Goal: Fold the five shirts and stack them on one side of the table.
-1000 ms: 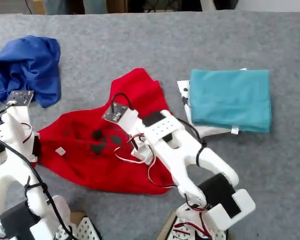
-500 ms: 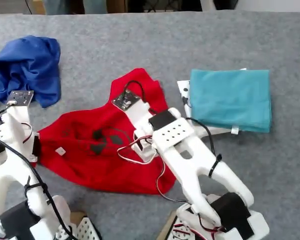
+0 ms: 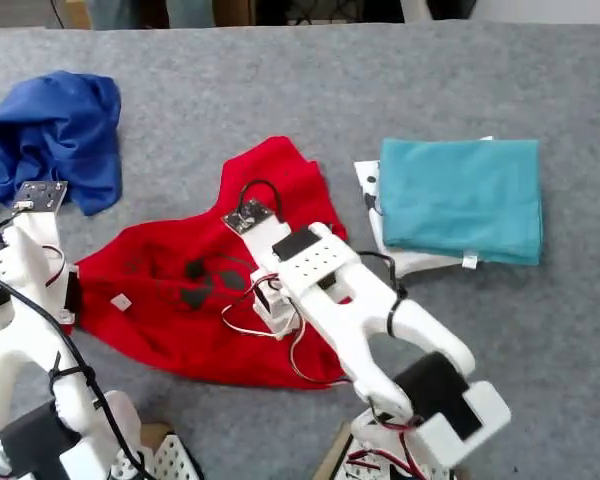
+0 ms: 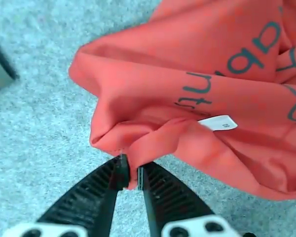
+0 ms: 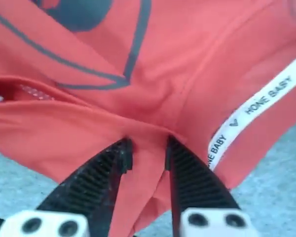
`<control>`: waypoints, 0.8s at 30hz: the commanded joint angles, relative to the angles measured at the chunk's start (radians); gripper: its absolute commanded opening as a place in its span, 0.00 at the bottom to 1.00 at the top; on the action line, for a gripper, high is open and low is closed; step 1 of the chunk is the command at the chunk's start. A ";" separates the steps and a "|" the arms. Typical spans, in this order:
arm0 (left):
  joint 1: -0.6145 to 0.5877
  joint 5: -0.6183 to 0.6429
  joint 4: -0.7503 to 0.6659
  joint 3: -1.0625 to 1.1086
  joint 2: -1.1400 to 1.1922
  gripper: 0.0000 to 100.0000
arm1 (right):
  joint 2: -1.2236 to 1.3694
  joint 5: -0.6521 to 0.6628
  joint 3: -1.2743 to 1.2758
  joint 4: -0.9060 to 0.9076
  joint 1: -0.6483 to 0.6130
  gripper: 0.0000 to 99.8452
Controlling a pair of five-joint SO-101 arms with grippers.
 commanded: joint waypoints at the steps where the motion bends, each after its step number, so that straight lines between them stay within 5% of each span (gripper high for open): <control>1: 0.012 -0.006 -0.003 0.002 -0.005 0.03 | 0.016 -0.009 -0.039 -0.005 -0.009 0.13; 16: 0.012 -0.008 -0.006 0.002 -0.005 0.03 | 0.015 -0.005 -0.157 0.158 0.141 0.13; 24: 0.012 -0.006 -0.006 -0.002 -0.005 0.03 | 0.024 -0.041 -0.142 0.126 0.063 0.13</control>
